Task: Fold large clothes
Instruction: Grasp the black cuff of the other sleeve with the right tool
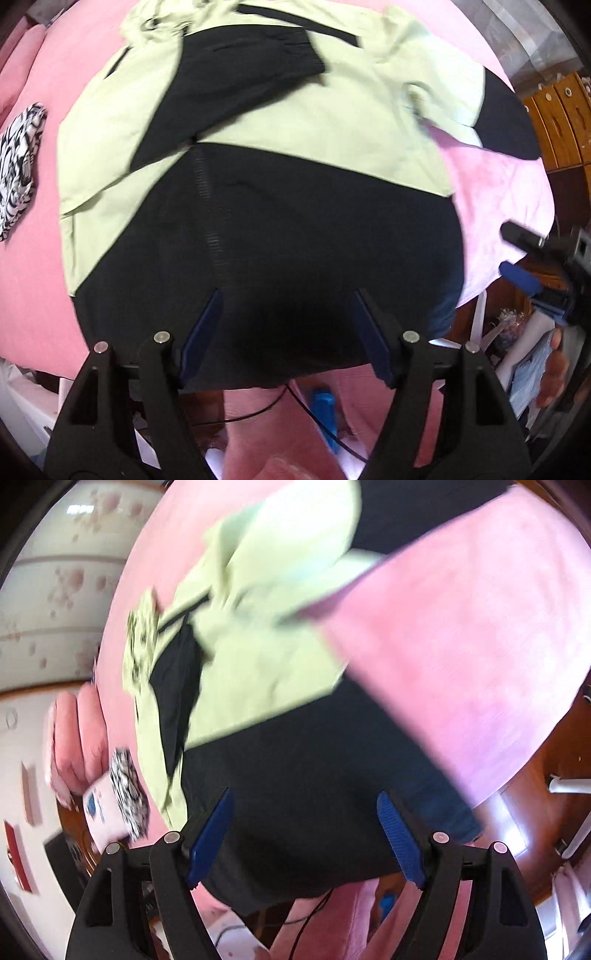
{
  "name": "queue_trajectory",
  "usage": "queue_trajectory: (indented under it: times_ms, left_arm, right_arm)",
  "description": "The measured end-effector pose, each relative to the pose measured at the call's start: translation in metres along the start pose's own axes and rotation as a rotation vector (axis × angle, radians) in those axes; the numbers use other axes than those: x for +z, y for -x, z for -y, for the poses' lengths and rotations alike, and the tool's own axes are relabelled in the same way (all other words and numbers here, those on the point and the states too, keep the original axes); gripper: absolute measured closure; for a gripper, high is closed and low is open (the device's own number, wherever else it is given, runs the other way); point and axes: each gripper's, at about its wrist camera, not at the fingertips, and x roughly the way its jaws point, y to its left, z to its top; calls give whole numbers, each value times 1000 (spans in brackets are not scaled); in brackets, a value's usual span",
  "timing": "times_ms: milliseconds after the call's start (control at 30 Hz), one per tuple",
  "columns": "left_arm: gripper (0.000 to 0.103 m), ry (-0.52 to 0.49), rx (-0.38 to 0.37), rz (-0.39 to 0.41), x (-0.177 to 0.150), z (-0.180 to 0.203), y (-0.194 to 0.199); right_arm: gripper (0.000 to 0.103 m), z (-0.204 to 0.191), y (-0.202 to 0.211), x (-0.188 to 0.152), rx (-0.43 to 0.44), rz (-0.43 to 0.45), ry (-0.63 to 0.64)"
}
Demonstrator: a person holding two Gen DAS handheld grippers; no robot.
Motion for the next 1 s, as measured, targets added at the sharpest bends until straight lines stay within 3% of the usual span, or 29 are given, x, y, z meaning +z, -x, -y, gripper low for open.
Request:
queue_trajectory:
  times_ms: [133, 400, 633, 833, 867, 900, 933, 1000]
  left_arm:
    - [34, -18, 62, -11, 7, 46, 2]
    - [34, -109, 80, -26, 18, 111, 6]
    - [34, -110, 70, -38, 36, 131, -1]
    - [34, -66, 43, -45, 47, 134, -2]
    - [34, -60, 42, -43, 47, 132, -2]
    - [34, -51, 43, -40, 49, 131, -1]
    - [34, -43, 45, -38, 50, 129, -1]
    - [34, -31, 55, -38, 52, 124, 0]
  right_arm:
    - [22, 43, 24, 46, -3, 51, -64]
    - [22, 121, 44, 130, -7, 192, -192]
    - [25, 172, 50, 208, 26, 359, -371]
    - [28, 186, 50, 254, 30, 464, -415]
    - [31, 183, 49, 257, 20, 469, -412]
    - [43, 182, 49, 261, -6, 484, -405]
    - [64, 179, 51, 267, -56, 507, -391]
    - [77, 177, 51, 271, -73, 531, -376]
